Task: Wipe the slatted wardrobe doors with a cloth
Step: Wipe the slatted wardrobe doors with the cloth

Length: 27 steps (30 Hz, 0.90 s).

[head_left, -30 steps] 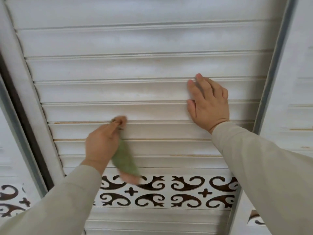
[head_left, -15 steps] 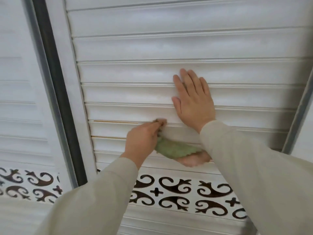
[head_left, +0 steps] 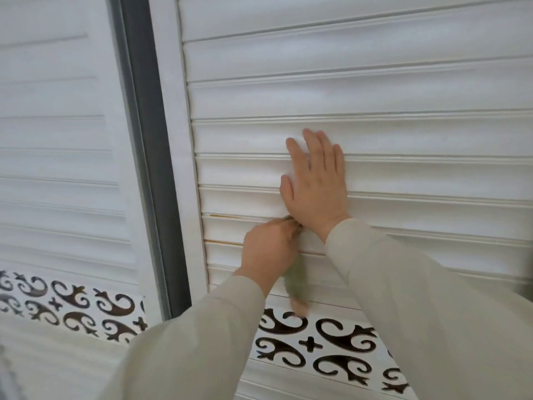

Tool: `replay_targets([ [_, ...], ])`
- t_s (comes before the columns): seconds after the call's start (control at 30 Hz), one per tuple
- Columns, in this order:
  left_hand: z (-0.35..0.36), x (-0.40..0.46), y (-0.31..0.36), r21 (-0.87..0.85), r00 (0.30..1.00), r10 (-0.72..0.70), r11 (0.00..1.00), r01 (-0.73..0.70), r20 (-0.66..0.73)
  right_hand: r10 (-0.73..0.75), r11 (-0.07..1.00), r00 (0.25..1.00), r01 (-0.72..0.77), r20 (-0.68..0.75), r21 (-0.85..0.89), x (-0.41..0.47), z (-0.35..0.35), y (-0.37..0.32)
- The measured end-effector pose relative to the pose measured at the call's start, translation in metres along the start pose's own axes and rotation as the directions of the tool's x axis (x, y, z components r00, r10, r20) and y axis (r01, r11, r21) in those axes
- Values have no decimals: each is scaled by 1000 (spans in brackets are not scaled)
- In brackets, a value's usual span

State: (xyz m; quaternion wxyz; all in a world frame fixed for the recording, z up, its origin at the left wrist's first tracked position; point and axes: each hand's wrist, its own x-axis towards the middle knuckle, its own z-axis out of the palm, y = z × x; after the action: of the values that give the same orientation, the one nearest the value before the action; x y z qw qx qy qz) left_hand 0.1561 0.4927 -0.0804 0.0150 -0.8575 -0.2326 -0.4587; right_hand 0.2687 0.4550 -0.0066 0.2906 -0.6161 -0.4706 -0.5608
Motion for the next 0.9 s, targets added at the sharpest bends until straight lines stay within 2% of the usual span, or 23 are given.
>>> replay_targets([
  [0.07, -4, 0, -14, 97, 999, 36, 995, -35, -13, 2, 998, 1000, -2, 4, -66, -2, 10, 7],
  [0.1, -11, -2, -29, 139, 999, -38, 990, 34, 23, -13, 995, 1000, 13, 2, -103, -6, 13, 14],
  [0.17, -25, -8, -72, 188, 950, -306, 938, 291, 57, -44, 989, 999, 40, -25, -144, -10, 17, 24],
  [0.23, -40, -11, -105, 163, 867, -499, 854, 494, -14, -47, 986, 997, 36, -65, -161, -12, 20, 27],
  [0.27, -39, -10, -111, 151, 845, -533, 833, 532, -37, -46, 985, 996, 32, -80, -168, -13, 21, 28],
  [0.33, -33, -5, -99, 110, 840, -541, 833, 542, -42, -41, 986, 994, 24, -97, -166, -14, 22, 27],
  [0.37, -26, -4, -88, 108, 862, -507, 856, 505, -6, -38, 985, 994, 21, -98, -170, -14, 22, 27],
  [0.47, -8, -12, -51, 84, 966, -242, 969, 234, 92, -41, 985, 995, 24, -94, -170, -15, 21, 27],
  [0.53, -7, -10, -48, 72, 977, -184, 982, 177, 107, -44, 987, 996, 31, -82, -155, -15, 20, 27],
  [0.6, -15, -9, -60, 116, 963, -260, 961, 252, 65, -45, 989, 996, 34, -71, -144, -15, 19, 27],
  [0.67, -27, -10, -78, 71, 896, -442, 893, 444, -43, -45, 989, 995, 31, -88, -147, -16, 19, 27],
  [0.73, -36, -7, -91, -132, 767, -625, 780, 611, -144, -43, 988, 993, 27, -107, -151, -16, 20, 27],
  [0.77, -38, -3, -91, -236, 712, -679, 732, 639, -178, -43, 988, 993, 25, -110, -153, -17, 20, 26],
  [0.8, -37, 5, -85, -313, 687, -702, 706, 635, -189, -44, 987, 993, 26, -114, -156, -16, 21, 26],
  [0.87, -30, 21, -65, -408, 719, -675, 711, 573, -166, -48, 987, 993, 30, -110, -155, -16, 23, 26],
  [0.9, -23, 26, -50, -420, 775, -616, 746, 516, -143, -49, 988, 993, 32, -108, -154, -17, 24, 26],
])
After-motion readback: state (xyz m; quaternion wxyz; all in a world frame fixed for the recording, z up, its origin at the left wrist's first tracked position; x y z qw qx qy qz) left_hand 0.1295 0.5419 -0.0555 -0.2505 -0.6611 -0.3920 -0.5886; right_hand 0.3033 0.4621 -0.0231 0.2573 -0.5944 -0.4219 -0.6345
